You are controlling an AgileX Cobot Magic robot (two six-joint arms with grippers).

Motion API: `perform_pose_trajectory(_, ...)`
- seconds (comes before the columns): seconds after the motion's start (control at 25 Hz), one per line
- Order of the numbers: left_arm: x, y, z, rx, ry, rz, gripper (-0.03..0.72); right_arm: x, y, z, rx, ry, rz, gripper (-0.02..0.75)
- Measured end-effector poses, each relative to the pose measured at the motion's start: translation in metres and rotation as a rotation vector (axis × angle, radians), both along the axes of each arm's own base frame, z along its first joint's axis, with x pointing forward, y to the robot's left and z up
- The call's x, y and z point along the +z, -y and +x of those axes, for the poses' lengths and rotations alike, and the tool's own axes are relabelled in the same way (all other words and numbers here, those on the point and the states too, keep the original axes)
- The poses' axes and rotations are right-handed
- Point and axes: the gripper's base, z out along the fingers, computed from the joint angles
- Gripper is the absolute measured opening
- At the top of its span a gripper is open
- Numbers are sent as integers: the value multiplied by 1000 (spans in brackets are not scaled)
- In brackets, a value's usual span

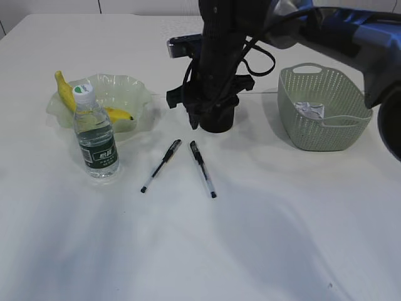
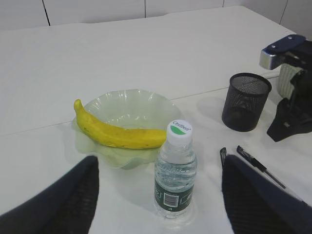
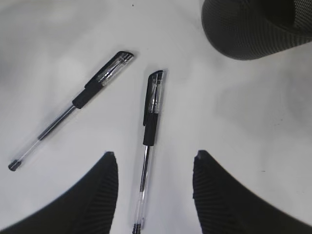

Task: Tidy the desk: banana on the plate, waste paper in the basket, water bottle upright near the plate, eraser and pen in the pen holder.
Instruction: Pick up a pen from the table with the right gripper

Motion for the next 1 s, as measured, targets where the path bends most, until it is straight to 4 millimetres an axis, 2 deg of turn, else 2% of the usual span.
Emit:
perform_pose_trajectory(0.6, 0, 0, 0, 0, 0, 0, 552, -56, -8, 6, -11, -117, -8, 371)
perform_pose_trajectory(1.0, -7, 0, 7, 0, -36, 0, 552, -72, -8, 7, -13, -140, -20, 370)
